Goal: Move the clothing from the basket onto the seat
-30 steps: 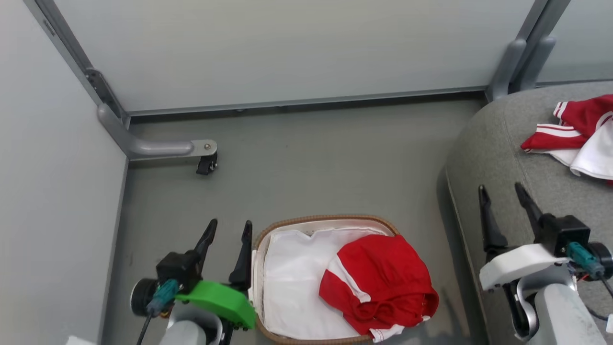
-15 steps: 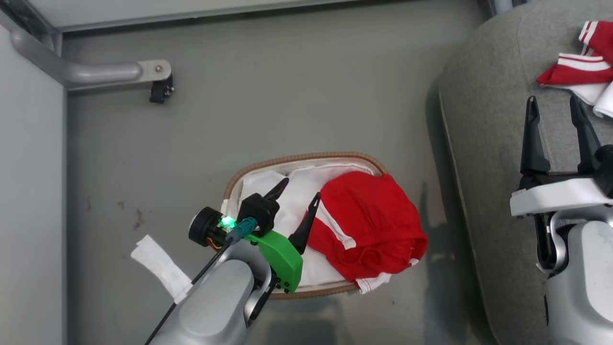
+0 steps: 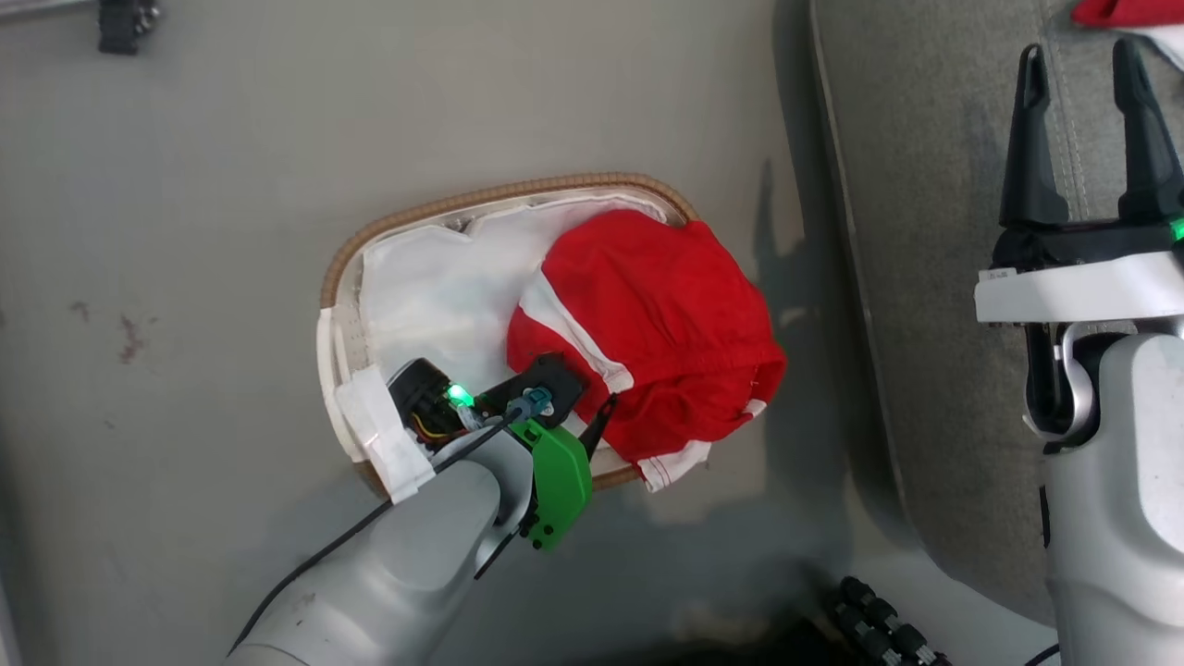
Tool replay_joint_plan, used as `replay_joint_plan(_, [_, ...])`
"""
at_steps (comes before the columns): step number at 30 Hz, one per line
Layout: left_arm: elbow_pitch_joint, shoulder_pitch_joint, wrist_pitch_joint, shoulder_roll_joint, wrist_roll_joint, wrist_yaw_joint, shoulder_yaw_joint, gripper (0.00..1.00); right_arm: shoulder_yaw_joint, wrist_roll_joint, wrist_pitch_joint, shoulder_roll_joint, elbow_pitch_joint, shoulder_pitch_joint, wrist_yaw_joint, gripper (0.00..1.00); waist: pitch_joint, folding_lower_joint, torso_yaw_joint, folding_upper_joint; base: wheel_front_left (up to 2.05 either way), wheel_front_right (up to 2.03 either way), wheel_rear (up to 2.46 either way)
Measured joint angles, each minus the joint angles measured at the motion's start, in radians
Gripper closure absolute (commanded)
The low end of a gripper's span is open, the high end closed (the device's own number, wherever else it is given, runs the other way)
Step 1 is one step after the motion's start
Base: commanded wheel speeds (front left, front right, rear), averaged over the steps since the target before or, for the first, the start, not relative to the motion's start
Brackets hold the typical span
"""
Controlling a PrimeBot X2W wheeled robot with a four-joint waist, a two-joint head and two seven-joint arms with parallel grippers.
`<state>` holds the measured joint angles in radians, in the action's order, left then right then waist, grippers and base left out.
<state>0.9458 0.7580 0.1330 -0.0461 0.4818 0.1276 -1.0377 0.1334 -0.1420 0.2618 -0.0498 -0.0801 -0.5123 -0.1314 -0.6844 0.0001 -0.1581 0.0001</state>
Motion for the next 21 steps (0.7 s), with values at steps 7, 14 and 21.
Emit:
replay_joint_plan(7, [0.065,0.061,-0.018,-0.001,0.022,-0.004,-0.050,0.00,-0.027,-0.030,0.000,0.000,0.042,-0.050,0.000,0.00,-0.124,0.0001,-0.049,0.0000,0.00,0.00,0.00])
replay_joint_plan(14, [0.110,0.119,-0.019,-0.001,0.036,-0.014,-0.091,0.00,-0.057,-0.062,0.000,0.000,0.063,-0.073,0.000,0.00,-0.222,0.0001,-0.096,0.0000,0.00,0.00,0.00])
replay_joint_plan(21, [0.148,0.161,-0.012,-0.001,0.059,-0.057,-0.105,0.00,-0.055,-0.070,0.000,0.000,0.076,-0.074,0.000,0.00,-0.281,0.0000,-0.136,0.0000,0.00,0.00,0.00])
